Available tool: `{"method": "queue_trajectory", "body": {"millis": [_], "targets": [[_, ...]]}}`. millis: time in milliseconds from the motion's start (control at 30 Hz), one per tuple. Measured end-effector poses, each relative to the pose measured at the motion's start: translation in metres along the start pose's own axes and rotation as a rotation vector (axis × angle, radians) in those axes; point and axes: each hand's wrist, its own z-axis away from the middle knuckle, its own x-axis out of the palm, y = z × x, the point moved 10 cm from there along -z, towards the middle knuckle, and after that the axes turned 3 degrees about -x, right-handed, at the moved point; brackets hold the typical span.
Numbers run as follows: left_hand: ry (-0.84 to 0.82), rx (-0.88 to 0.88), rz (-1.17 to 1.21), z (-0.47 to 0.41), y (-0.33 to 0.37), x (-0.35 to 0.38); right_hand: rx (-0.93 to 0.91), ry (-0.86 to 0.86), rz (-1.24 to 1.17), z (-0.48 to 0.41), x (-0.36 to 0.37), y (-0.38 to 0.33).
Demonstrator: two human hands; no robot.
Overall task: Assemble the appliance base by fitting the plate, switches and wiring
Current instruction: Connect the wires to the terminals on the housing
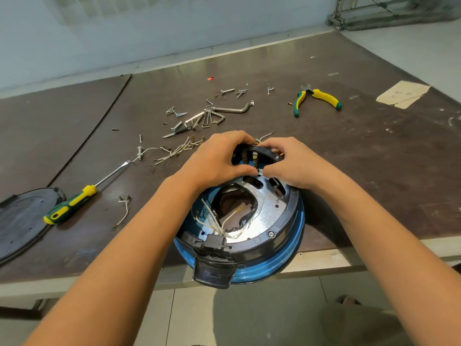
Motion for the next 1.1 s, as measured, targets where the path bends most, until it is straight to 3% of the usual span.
{"method": "queue_trajectory", "body": {"millis": [333, 567, 667, 767, 867, 933, 1000, 1100], "targets": [[-0.085, -0.302, -0.004, 0.018, -0.041, -0.015, 0.005, -0.028, 0.046, -0.004, -0.001, -0.001], [0.053, -0.459, 0.166, 0.054, -0.070, -0.032, 0.000, -0.016, 0.093, -0.011, 0.001, -0.003], [0.196, -0.555, 0.365, 0.067, -0.081, -0.031, -0.010, 0.021, 0.101, -0.015, -0.004, -0.005], [0.293, -0.690, 0.784, 0.086, -0.097, -0.016, -0.045, 0.007, 0.120, -0.019, -0.008, -0.007], [0.457, -0.713, 1.075, 0.101, -0.115, -0.015, -0.055, -0.059, 0.015, -0.023, -0.006, -0.004], [0.639, -0.742, 0.940, 0.124, -0.140, -0.036, -0.052, 0.001, -0.045, -0.026, -0.013, -0.001], [0.727, -0.757, 0.585, 0.147, -0.164, -0.062, -0.075, 0.149, -0.034, -0.029, -0.027, 0.000], [0.633, -0.815, 0.263, 0.165, -0.193, -0.069, -0.093, 0.278, 0.047, -0.033, -0.039, 0.001]]}}
